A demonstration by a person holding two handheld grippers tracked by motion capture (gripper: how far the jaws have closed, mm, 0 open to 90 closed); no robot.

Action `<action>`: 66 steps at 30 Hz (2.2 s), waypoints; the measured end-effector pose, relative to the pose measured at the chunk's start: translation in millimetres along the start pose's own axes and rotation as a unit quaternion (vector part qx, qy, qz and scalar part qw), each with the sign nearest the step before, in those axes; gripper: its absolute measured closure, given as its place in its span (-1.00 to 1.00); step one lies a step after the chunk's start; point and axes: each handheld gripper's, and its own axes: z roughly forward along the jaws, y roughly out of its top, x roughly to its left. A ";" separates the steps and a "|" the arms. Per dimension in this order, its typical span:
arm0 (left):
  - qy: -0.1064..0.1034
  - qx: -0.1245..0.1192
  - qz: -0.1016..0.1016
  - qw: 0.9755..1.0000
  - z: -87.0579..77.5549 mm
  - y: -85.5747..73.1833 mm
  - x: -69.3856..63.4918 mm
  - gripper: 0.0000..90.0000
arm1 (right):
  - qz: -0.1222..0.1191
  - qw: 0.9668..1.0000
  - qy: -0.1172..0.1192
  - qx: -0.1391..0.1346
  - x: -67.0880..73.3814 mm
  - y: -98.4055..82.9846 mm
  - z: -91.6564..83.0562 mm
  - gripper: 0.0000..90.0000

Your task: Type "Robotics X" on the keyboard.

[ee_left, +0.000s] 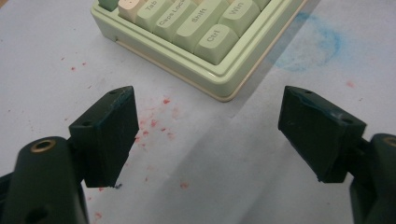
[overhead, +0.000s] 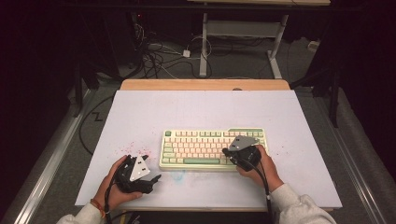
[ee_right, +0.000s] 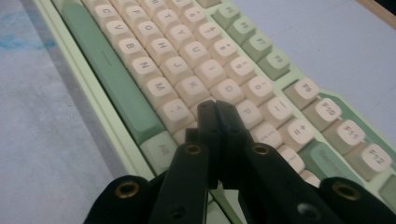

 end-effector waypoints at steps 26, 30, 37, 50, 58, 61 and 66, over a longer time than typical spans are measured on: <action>-0.001 -0.006 -0.009 1.000 -1.8 0.8 1.2 -0.52 | 0.028 0.999 -0.023 -0.023 -14.6 -15.5 -26.8 1.00; -0.002 -0.016 -0.012 1.000 -4.3 1.0 3.1 -0.38 | 0.032 0.998 -0.028 -0.035 -14.3 -17.3 -31.6 0.89; 0.001 -0.013 -0.018 1.000 -3.9 0.4 4.5 -0.39 | 0.037 0.997 -0.027 -0.060 -12.3 -19.9 -39.7 0.50; -0.002 -0.015 -0.032 0.999 -6.9 1.1 8.4 -0.29 | 0.042 0.993 -0.058 -0.092 -4.5 -22.4 -52.5 -0.33; -0.024 -0.022 -0.039 0.999 -12.4 4.1 9.4 0.19 | 0.042 0.992 -0.077 -0.094 1.5 -34.4 -55.1 -0.45; -0.030 -0.022 -0.037 0.999 -13.1 5.3 9.2 0.37 | 0.044 0.991 -0.079 -0.097 4.3 -39.0 -56.4 -0.47; -0.035 -0.018 -0.033 0.999 -13.7 6.6 9.0 0.63 | 0.040 0.990 -0.086 -0.100 8.3 -44.4 -59.5 -0.48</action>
